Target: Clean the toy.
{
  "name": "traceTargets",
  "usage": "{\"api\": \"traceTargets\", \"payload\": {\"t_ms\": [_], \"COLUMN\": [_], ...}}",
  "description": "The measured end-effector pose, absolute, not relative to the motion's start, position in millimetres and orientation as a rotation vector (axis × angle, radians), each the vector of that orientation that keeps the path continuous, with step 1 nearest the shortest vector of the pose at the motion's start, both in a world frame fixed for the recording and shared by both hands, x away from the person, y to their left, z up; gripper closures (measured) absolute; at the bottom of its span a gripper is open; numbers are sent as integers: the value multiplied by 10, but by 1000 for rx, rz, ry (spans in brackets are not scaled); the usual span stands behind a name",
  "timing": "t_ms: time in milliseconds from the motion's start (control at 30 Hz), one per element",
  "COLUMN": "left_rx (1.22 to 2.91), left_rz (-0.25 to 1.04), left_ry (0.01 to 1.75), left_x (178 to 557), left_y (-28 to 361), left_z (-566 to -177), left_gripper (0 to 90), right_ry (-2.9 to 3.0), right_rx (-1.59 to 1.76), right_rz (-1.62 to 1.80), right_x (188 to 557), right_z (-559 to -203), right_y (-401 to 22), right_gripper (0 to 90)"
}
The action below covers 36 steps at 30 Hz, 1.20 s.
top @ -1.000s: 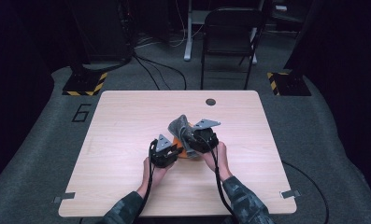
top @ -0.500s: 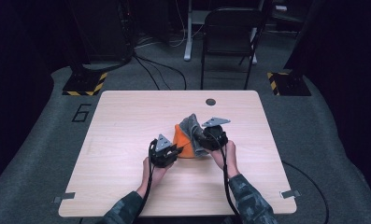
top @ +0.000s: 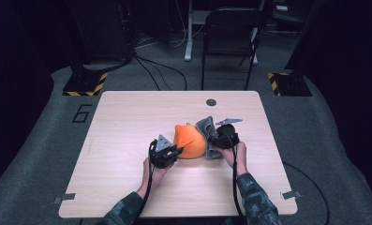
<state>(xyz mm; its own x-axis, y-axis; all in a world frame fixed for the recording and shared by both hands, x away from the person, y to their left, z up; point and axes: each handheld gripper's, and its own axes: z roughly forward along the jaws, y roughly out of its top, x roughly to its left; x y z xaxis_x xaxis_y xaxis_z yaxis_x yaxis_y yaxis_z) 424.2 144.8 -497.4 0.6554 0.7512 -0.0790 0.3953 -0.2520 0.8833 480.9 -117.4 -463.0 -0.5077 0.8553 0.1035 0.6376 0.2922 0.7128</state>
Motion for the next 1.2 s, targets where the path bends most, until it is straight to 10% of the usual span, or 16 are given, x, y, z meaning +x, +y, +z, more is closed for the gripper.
{"api": "traceTargets", "payload": {"t_ms": [400, 833, 1200], "left_rx": [1867, 1864, 1858], "left_rz": [442, 451, 449], "left_ry": [904, 910, 915], "left_x": [4249, 4255, 4268], "left_y": [1467, 1474, 1485], "left_z": [-4985, -4987, -4989], "left_gripper": [755, 746, 647], "right_ry": [2347, 2192, 2279], "right_rx": [1415, 1265, 1185], "right_rz": [856, 1100, 1047], "right_x": [4942, 4678, 4639], "right_z": [-4978, -4282, -4392], "right_y": [-1173, -1167, -876], "right_gripper": [711, 718, 719]}}
